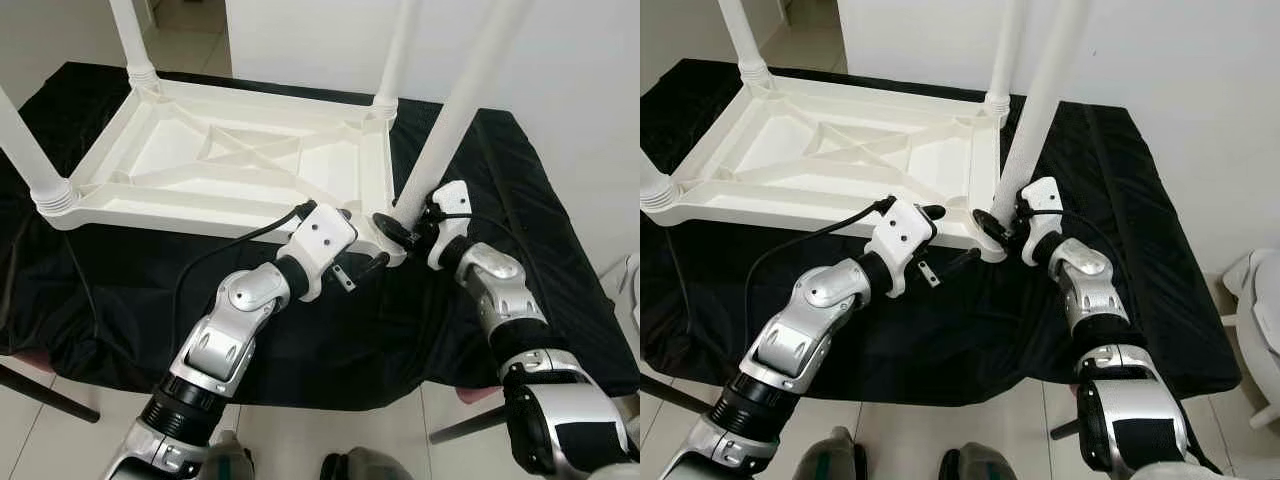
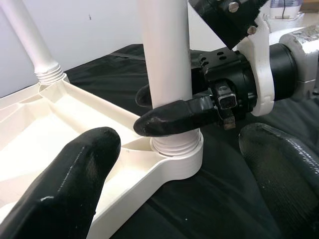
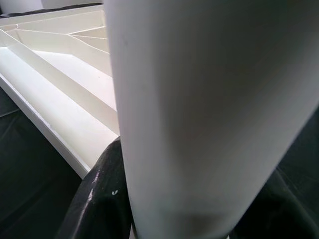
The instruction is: Building children table
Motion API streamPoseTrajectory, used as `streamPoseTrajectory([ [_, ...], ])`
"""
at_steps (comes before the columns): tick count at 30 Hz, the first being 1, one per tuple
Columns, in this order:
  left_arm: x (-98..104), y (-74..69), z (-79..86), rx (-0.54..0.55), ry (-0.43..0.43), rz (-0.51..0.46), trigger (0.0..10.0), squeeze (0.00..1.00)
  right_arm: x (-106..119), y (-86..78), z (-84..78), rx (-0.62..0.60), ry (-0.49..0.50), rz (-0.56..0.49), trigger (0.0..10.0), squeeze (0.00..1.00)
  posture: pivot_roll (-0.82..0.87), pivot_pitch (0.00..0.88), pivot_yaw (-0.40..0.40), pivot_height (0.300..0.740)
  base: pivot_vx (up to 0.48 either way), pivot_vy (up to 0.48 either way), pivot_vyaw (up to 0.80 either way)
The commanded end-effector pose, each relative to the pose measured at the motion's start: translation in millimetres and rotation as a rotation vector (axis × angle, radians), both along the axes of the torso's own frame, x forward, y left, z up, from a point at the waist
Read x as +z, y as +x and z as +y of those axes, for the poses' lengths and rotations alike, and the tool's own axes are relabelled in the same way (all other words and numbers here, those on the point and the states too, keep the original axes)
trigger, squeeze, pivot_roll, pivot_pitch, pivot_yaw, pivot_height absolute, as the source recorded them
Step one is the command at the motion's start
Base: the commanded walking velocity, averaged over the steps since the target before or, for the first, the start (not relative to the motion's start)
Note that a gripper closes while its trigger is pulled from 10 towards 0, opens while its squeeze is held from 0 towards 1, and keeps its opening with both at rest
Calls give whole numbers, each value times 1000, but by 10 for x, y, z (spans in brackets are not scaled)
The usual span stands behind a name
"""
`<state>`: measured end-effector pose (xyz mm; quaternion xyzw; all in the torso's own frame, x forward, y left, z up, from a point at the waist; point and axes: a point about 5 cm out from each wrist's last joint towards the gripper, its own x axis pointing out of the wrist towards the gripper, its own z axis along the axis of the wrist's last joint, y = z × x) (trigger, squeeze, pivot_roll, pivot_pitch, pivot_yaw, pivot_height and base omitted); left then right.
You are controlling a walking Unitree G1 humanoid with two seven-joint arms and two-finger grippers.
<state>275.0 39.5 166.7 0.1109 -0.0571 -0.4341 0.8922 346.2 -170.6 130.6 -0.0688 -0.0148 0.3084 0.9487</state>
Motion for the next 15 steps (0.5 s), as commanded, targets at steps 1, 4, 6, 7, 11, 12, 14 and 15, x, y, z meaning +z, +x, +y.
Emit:
streamPoseTrajectory([
  [1,-36,-28,-17,-3,-2,19,10000,0,-70,-55,43,-35,2,11,10000,0,-21,0,-55,740,0,0,0],
  [4,-46,-39,-25,-6,-4,24,10000,0,-42,-126,152,-78,16,-25,10000,0,-26,0,-54,740,0,0,0],
  [6,-50,-40,-26,-7,-3,24,10000,0,-36,-150,199,-103,19,-31,10000,0,-27,0,-55,740,0,0,0],
  [7,-50,-40,-26,-7,-3,24,10000,0,-36,-150,199,-103,19,-31,10000,0,-27,0,-55,740,0,0,0],
  [11,-58,-51,-33,-15,-1,27,10000,0,20,-228,375,-221,96,-46,10000,0,-29,0,-55,740,0,0,0],
  [12,-62,-58,-37,-17,-1,29,10000,0,23,-251,441,-284,133,-35,10000,0,-30,0,-55,740,0,0,0],
  [14,-69,-69,-41,-20,0,30,10000,0,28,-293,526,-369,173,-27,10000,0,-24,0,-57,740,0,0,0],
  [15,-69,-69,-41,-20,0,30,10000,0,28,-293,526,-369,173,-27,10000,0,-24,0,-57,740,0,0,0],
])
